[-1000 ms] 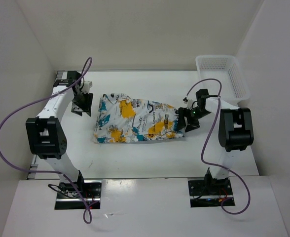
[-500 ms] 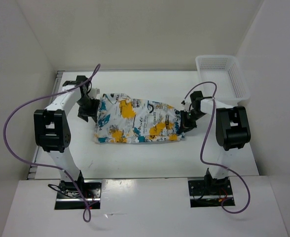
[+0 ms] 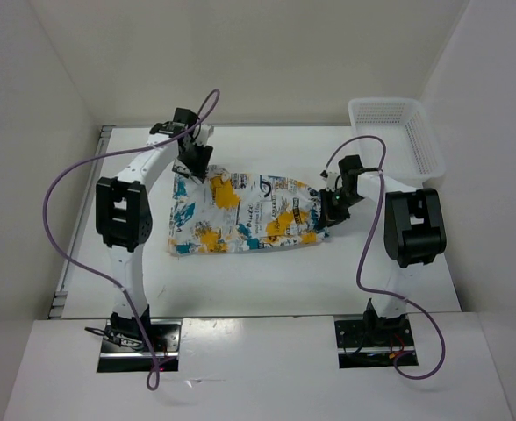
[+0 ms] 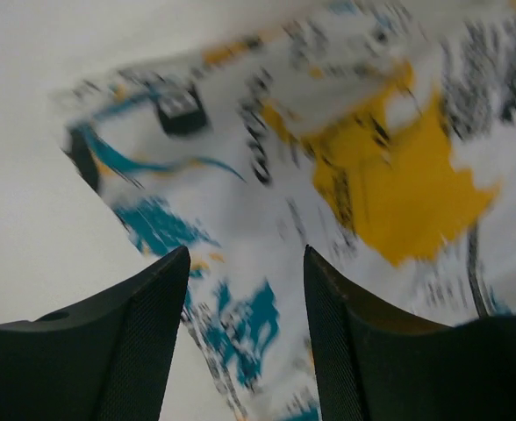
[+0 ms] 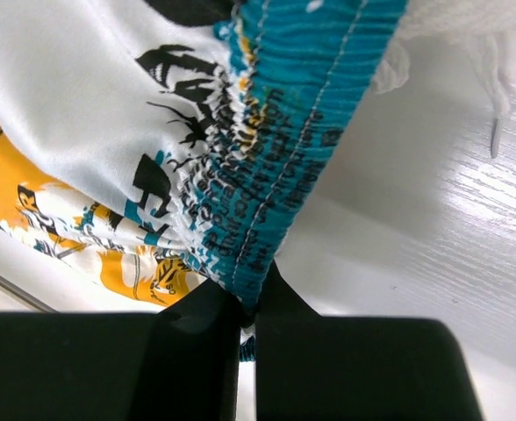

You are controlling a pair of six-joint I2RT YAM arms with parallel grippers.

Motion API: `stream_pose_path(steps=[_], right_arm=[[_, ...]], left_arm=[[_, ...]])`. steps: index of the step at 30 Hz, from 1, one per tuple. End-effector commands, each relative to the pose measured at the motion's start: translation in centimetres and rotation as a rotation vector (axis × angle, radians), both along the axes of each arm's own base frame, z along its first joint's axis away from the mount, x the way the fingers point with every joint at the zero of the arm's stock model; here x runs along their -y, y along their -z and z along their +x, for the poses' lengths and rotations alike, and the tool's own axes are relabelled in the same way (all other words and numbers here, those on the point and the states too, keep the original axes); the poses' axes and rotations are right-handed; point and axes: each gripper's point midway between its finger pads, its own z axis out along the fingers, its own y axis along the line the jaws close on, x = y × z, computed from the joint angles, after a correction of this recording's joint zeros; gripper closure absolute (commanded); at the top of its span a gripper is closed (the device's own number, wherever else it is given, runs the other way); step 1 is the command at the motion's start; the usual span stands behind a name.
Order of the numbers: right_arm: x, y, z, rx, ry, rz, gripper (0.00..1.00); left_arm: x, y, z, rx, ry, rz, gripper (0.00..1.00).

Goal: Fold and stack the shorts
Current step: Fold the shorts

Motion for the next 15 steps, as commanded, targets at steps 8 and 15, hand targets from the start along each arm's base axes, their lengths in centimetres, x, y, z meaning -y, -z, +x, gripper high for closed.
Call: stream_pose_path(steps=[8,15], right_arm=[[0.7,-2.7,1.3,0.140,-0.073,-0.002,1.00],[0.8,-2.4,1.6,0.150,-0.089,-0.005,1.00]], left_arm=[[-4.8,0.7,8.7,0.149,-0.117,-0.023,0.31],[-2.6,4.4,6.8,0.026,-0.059,-0.133,0.52]])
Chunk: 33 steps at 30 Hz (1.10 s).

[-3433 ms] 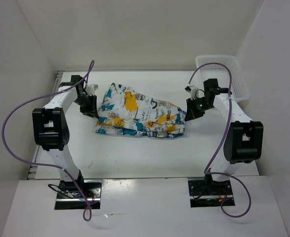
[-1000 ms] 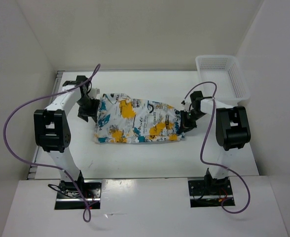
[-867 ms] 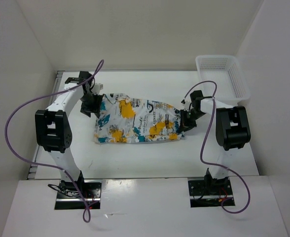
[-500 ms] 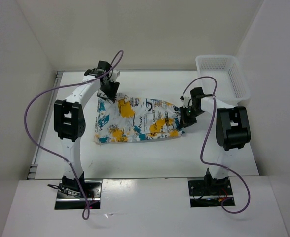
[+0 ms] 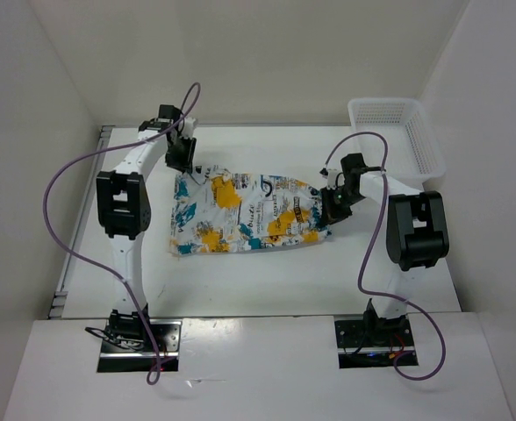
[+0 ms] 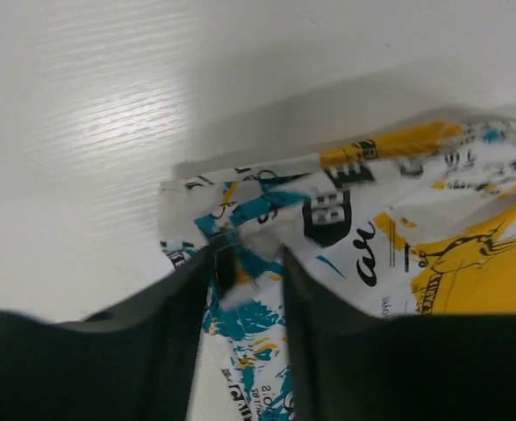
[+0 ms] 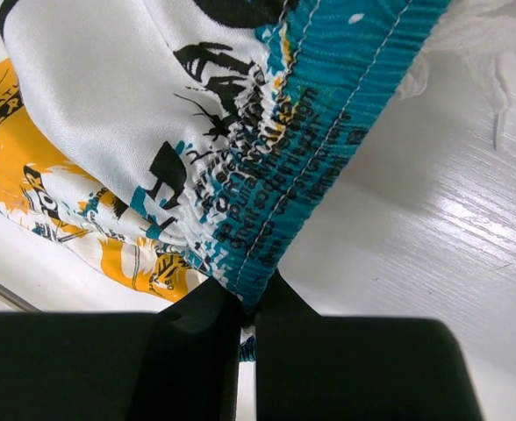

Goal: Fold and stack the shorts
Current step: Fold the shorts

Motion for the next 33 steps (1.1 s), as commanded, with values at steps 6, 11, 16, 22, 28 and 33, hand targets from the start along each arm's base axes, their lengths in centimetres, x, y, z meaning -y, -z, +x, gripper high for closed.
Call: stream_pose_path(steps=[6,11,16,22,28,33], right_arm=[[0.8,-1.8,2.1,0.100,-0.014,0.004,1.00],[1.4,-1.0,1.1,0.081,-0.018,-0.012,1.00],[1.1,-1.2,1.3,0.095,-0.032,0.008,1.00],[0.5,-2.3,1.8,0.124,-0.060,0.043,1.00],[0.5,-3.2,2.5,0.153,-0.060,0.044,1.00],[0.4,-3.9,3.2,0.180,-0.069,0.042,1.00]], left_arm=[[-3.5,3.2,0.7,-0.024,-0.073,0.074,0.99],[-7.4,2.3,1.2,0.016,-0.167,0.197,0.99],[-6.9,1.5,1.6,0.042,-0.162,0.200,0.75],[-1.6,-3.8,1.9,0.156,-0.066,0.147,0.23],[2.6,-11.8,0.1,0.301,0.000,0.127,0.22],[9.4,-6.8,-7.4,0.113,0.199,0.087,0.27]])
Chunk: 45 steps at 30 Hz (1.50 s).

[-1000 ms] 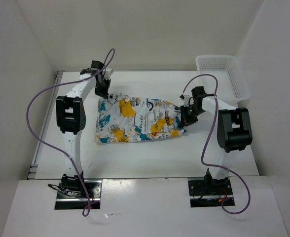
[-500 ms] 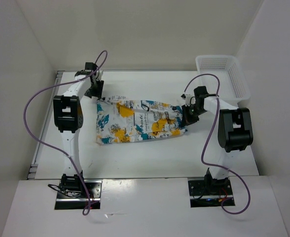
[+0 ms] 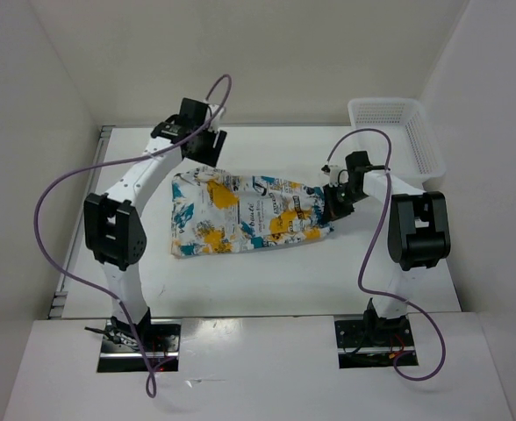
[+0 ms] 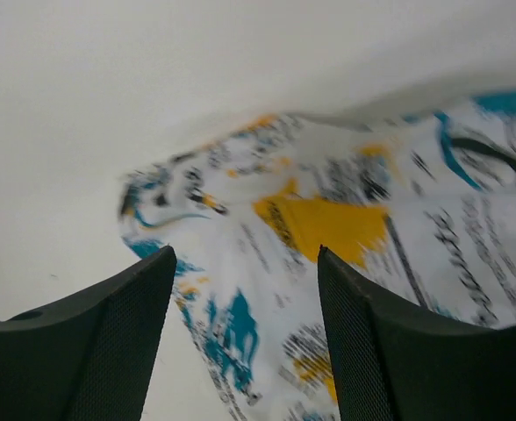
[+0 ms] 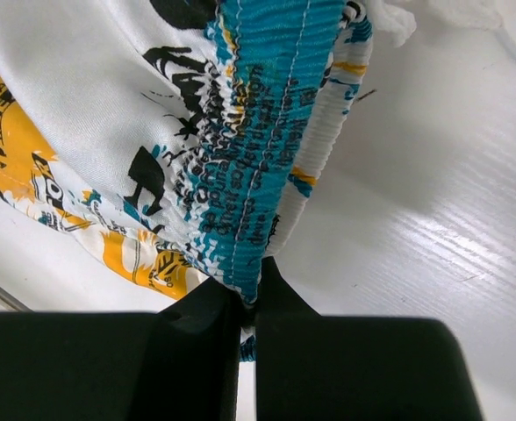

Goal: Fold and stack the shorts
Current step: Fold the shorts

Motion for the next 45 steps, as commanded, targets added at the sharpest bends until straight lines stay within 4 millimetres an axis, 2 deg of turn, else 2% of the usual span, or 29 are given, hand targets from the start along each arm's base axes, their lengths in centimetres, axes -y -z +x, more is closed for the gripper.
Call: stream_pose_path(steps=[1,3,4,5,6,7,8,9,10,11,13,14,16,17,20,23,27,28,29,31,32,33,34,35,37,38,39,42,45], right_arm=[[-0.1,-3.1,2.3,0.117,-0.018,0.019,1.00],[-0.2,-3.6,3.2,0.135,-0.019,0.020,1.00],[-0.2,-3.8,3.5,0.149,-0.026,0.018,1.00],[-0.2,-4.1,4.0,0.158,-0.026,0.018,1.00],[-0.2,-4.1,4.0,0.158,-0.026,0.018,1.00],[-0.1,-4.1,4.5,0.163,-0.023,0.010,1.00],[-0.1,-4.1,4.5,0.163,-0.023,0.010,1.00],[-0.1,-4.3,4.7,0.172,-0.023,0.010,1.00],[-0.1,-4.4,4.7,0.172,-0.023,0.010,1.00],[-0.1,-4.3,4.7,0.176,-0.031,0.008,1.00],[-0.1,-4.3,4.7,0.176,-0.031,0.008,1.00],[0.3,-4.7,4.9,0.187,-0.022,0.007,1.00],[0.3,-4.8,4.6,0.187,-0.022,0.007,1.00],[0.5,-4.9,4.7,0.182,-0.005,0.018,1.00],[1.0,-5.2,4.8,0.191,0.007,0.017,1.00],[1.8,-5.8,5.3,0.210,0.028,0.015,1.00],[2.0,-6.0,5.6,0.223,0.024,0.004,1.00],[2.0,-6.3,5.8,0.233,0.024,0.004,1.00],[2.0,-6.0,5.8,0.224,0.024,0.004,1.00],[2.2,-7.0,6.8,0.263,0.021,-0.010,1.00],[2.3,-7.9,7.4,0.286,0.012,-0.013,1.00],[2.4,-8.3,7.8,0.302,0.016,-0.022,1.00],[2.6,-8.8,8.2,0.317,0.020,-0.031,1.00],[2.6,-9.5,8.6,0.329,0.020,-0.031,1.00],[3.1,-10.3,9.0,0.356,0.024,-0.062,1.00],[3.3,-10.5,8.9,0.354,0.018,-0.074,1.00],[3.5,-10.3,8.7,0.345,0.022,-0.084,1.00],[4.3,-10.8,8.9,0.364,0.026,-0.133,1.00],[4.9,-11.3,9.2,0.378,0.024,-0.171,1.00]], left_arm=[[3.7,4.5,-5.4,-0.171,0.126,-0.008,0.27],[6.5,7.0,-6.9,-0.235,0.201,-0.018,0.27],[7.8,7.4,-7.3,-0.252,0.238,-0.047,0.27],[9.0,7.6,-7.0,-0.247,0.262,-0.061,0.27],[10.3,8.9,-7.0,-0.268,0.288,-0.065,0.27],[11.0,9.1,-6.3,-0.262,0.302,-0.085,0.27],[12.2,8.2,-5.3,-0.228,0.317,-0.094,0.27],[12.8,9.4,-4.6,-0.240,0.324,-0.102,0.27],[13.9,9.4,-4.5,-0.239,0.349,-0.122,0.27],[14.4,9.6,-3.5,-0.229,0.350,-0.126,0.27],[15.2,10.4,-3.1,-0.233,0.361,-0.126,0.27],[15.2,11.6,-2.7,-0.241,0.352,-0.113,0.27],[15.1,12.4,-2.1,-0.240,0.340,-0.097,0.26],[15.1,13.9,-2.0,-0.257,0.338,-0.091,0.26],[15.7,14.7,-1.4,-0.261,0.345,-0.099,0.26],[16.4,14.3,-1.3,-0.263,0.366,-0.129,0.25],[16.7,9.5,-1.2,-0.194,0.380,-0.158,0.20],[16.7,7.0,-1.1,-0.149,0.386,-0.171,0.20],[16.1,6.3,-1.5,-0.153,0.382,-0.178,0.16],[14.2,3.8,-1.8,-0.123,0.356,-0.188,0.13],[12.3,3.4,-1.5,-0.112,0.317,-0.175,0.12],[11.0,1.8,-1.6,-0.081,0.289,-0.164,0.11],[9.4,3.2,-2.4,-0.117,0.254,-0.135,0.11],[7.2,3.6,-2.3,-0.127,0.206,-0.117,0.10],[4.4,4.2,-2.8,-0.139,0.147,-0.092,0.10],[2.2,6.1,-3.7,-0.192,0.106,-0.082,0.10],[1.1,6.6,-4.0,-0.206,0.082,-0.073,0.10],[-1.4,9.3,-5.4,-0.276,0.032,-0.064,0.10],[-0.9,12.1,-6.1,-0.357,0.052,-0.107,0.10]])
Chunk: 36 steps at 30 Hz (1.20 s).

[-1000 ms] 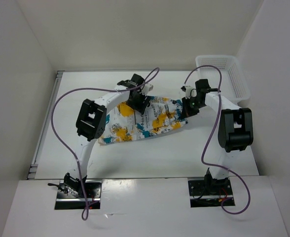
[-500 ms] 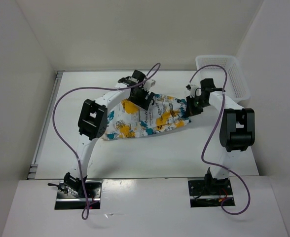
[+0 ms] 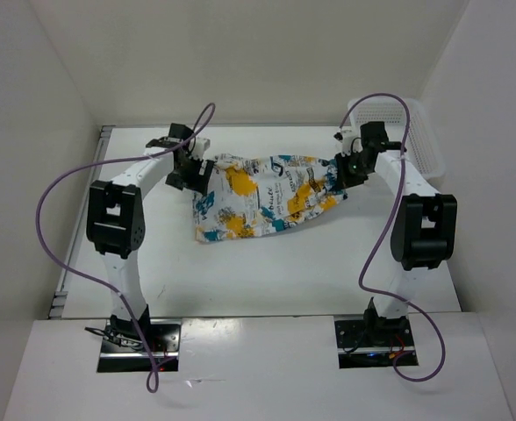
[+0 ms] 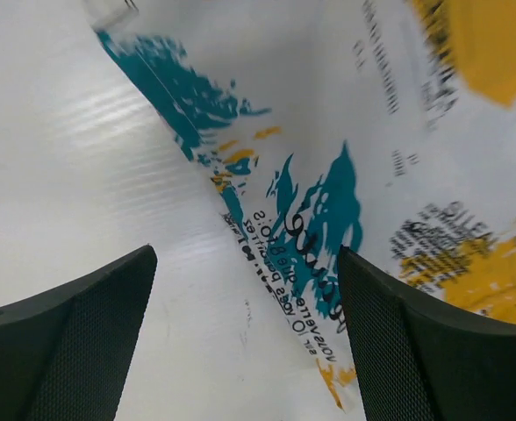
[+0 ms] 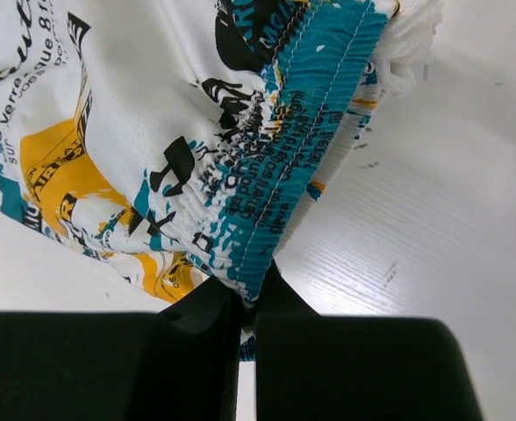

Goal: Fold and stack the shorts
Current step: Fold the shorts

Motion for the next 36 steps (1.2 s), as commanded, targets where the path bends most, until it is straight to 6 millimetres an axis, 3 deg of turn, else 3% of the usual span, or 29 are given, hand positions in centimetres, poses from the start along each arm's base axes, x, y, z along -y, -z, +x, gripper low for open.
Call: stream_pose_path(steps=[1,2,6,8,9,10,13,14,17,19,20,22,24,27,32,36], right_arm=[[1.4,-4.9,1.4,0.129,0.003,-0.076,1.00],[1.6,-5.3,1.7,0.140,0.009,-0.085,1.00],[2.4,-7.1,2.6,0.183,0.014,-0.130,1.00],[2.3,-6.9,2.4,0.177,0.006,-0.158,1.00],[2.6,-7.3,2.4,0.192,0.012,-0.207,1.00],[2.4,-7.3,2.4,0.198,0.000,-0.247,1.00],[-0.9,-8.1,2.2,0.259,-0.089,-0.381,1.00],[-3.1,-8.1,1.8,0.270,-0.138,-0.382,1.00],[-6.3,-10.1,2.8,0.336,-0.163,-0.358,1.00],[-7.7,-10.3,3.6,0.348,-0.166,-0.365,1.00],[-8.6,-11.9,4.4,0.391,-0.165,-0.360,1.00],[-11.4,-11.6,4.5,0.391,-0.212,-0.346,1.00],[-14.7,-12.6,3.7,0.418,-0.266,-0.312,1.00],[-18.4,-11.8,2.0,0.407,-0.359,-0.285,1.00],[-22.2,-9.0,0.1,0.352,-0.467,-0.265,1.00],[-26.1,-9.0,-1.4,0.356,-0.576,-0.223,1.00]], left_arm=[[1.8,4.1,-2.0,-0.123,0.053,-0.040,0.10],[2.1,5.4,-2.4,-0.160,0.060,-0.052,0.10],[5.0,6.4,-1.8,-0.195,0.122,-0.136,0.15],[6.1,7.1,-2.0,-0.223,0.144,-0.164,0.25],[6.6,7.1,-2.2,-0.226,0.157,-0.171,0.38],[7.0,7.1,-2.1,-0.229,0.164,-0.189,0.45],[8.5,7.1,-2.3,-0.241,0.197,-0.219,0.61],[9.0,6.8,-2.2,-0.232,0.207,-0.219,0.63],[10.5,5.8,-1.6,-0.209,0.240,-0.243,0.69],[11.3,5.6,-1.4,-0.204,0.259,-0.254,0.72],[11.4,5.9,-1.6,-0.219,0.260,-0.260,0.72],[11.9,5.9,-1.5,-0.216,0.270,-0.260,0.73],[12.2,5.6,-1.3,-0.209,0.275,-0.270,0.73],[12.2,5.7,-1.1,-0.207,0.275,-0.270,0.73],[12.3,5.5,-0.8,-0.198,0.277,-0.272,0.74],[12.2,5.4,-0.5,-0.196,0.273,-0.264,0.74]])
